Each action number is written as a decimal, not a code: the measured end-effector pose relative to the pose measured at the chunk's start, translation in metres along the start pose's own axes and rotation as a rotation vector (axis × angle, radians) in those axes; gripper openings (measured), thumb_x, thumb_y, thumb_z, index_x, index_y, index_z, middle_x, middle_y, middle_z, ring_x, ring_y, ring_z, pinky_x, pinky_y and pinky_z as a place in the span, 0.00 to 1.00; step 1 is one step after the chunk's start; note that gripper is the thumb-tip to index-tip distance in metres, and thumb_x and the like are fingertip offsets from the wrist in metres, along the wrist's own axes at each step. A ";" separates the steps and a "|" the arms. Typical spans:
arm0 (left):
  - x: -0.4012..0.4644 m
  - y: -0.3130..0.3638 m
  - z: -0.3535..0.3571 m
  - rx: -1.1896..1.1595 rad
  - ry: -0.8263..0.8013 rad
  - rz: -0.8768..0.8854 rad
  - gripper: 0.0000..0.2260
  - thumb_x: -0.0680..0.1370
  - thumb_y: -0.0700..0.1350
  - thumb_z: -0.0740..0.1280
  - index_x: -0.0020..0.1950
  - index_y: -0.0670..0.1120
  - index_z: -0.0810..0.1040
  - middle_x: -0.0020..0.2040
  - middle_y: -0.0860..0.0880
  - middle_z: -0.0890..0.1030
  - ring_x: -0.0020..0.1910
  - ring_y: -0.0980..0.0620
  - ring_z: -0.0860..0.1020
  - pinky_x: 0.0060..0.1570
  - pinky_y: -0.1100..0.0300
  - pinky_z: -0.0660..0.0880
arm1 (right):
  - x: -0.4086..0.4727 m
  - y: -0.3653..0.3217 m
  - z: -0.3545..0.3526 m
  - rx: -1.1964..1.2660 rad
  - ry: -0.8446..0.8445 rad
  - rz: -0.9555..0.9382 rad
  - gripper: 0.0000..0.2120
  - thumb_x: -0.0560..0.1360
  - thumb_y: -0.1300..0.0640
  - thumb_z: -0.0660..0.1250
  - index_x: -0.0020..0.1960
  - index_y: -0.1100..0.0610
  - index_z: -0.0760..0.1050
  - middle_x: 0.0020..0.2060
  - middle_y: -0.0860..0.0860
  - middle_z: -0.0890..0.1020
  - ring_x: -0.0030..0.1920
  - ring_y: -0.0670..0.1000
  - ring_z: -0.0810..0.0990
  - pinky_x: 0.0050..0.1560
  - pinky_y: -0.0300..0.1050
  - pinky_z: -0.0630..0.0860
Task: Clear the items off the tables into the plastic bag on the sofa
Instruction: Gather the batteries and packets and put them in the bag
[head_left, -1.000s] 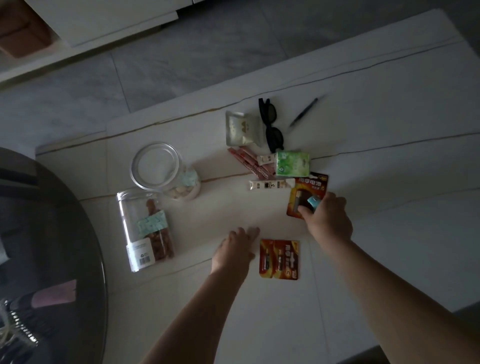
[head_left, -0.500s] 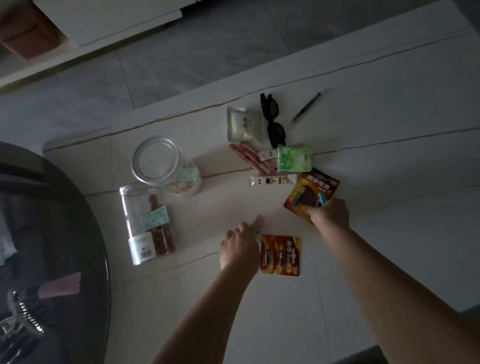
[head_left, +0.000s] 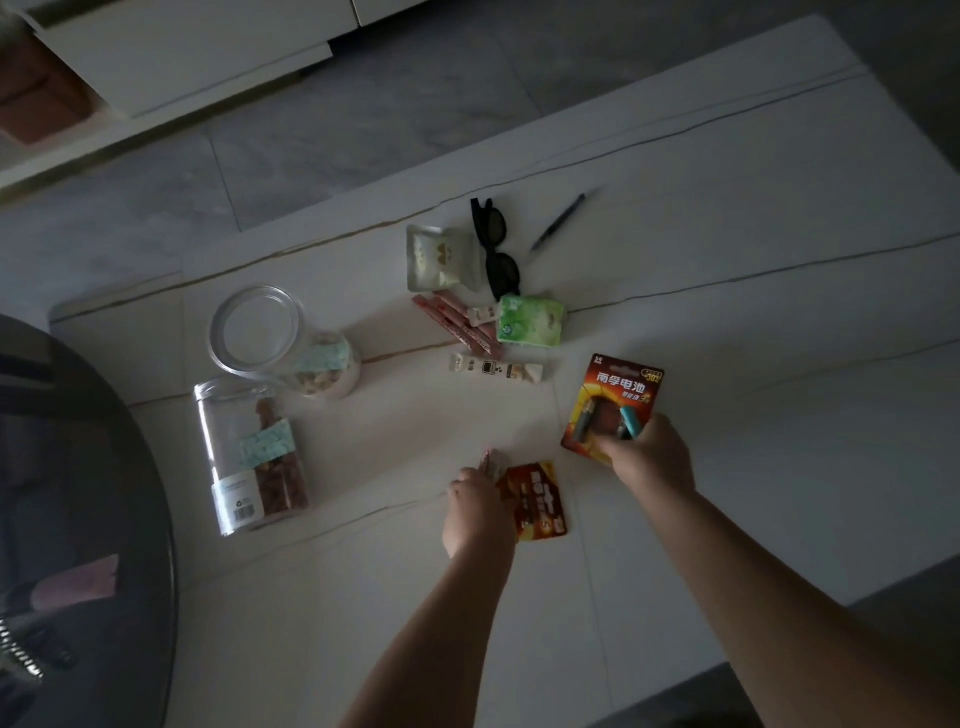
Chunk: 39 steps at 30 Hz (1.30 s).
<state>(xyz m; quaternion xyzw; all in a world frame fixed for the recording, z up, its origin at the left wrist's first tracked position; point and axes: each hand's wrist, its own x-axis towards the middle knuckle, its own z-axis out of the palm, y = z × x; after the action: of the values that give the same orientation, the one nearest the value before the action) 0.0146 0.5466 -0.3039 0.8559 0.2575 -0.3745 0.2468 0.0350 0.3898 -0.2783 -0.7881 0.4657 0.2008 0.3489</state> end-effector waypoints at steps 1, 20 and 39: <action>-0.001 0.000 0.003 -0.003 0.021 -0.011 0.12 0.79 0.39 0.62 0.62 0.41 0.68 0.60 0.42 0.74 0.56 0.44 0.77 0.54 0.51 0.78 | 0.000 0.005 -0.004 0.007 -0.003 -0.002 0.22 0.71 0.53 0.72 0.59 0.63 0.70 0.54 0.58 0.78 0.53 0.58 0.78 0.43 0.45 0.69; -0.027 0.011 0.010 0.110 0.129 0.000 0.10 0.78 0.44 0.62 0.55 0.40 0.73 0.53 0.40 0.79 0.52 0.40 0.78 0.48 0.52 0.76 | -0.008 0.073 -0.084 0.063 -0.085 -0.207 0.10 0.74 0.53 0.67 0.49 0.58 0.71 0.36 0.50 0.75 0.35 0.47 0.73 0.31 0.38 0.66; -0.196 0.149 0.023 0.065 -0.131 0.515 0.11 0.81 0.48 0.60 0.59 0.43 0.68 0.45 0.47 0.76 0.35 0.51 0.79 0.24 0.60 0.78 | -0.069 0.159 -0.237 0.557 -0.110 -0.055 0.14 0.75 0.58 0.67 0.58 0.58 0.68 0.50 0.56 0.77 0.47 0.53 0.81 0.37 0.43 0.81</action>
<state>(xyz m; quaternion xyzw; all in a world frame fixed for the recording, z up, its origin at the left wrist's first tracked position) -0.0194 0.3712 -0.1331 0.8745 0.0025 -0.3621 0.3227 -0.1391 0.2047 -0.1312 -0.6621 0.4617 0.0977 0.5821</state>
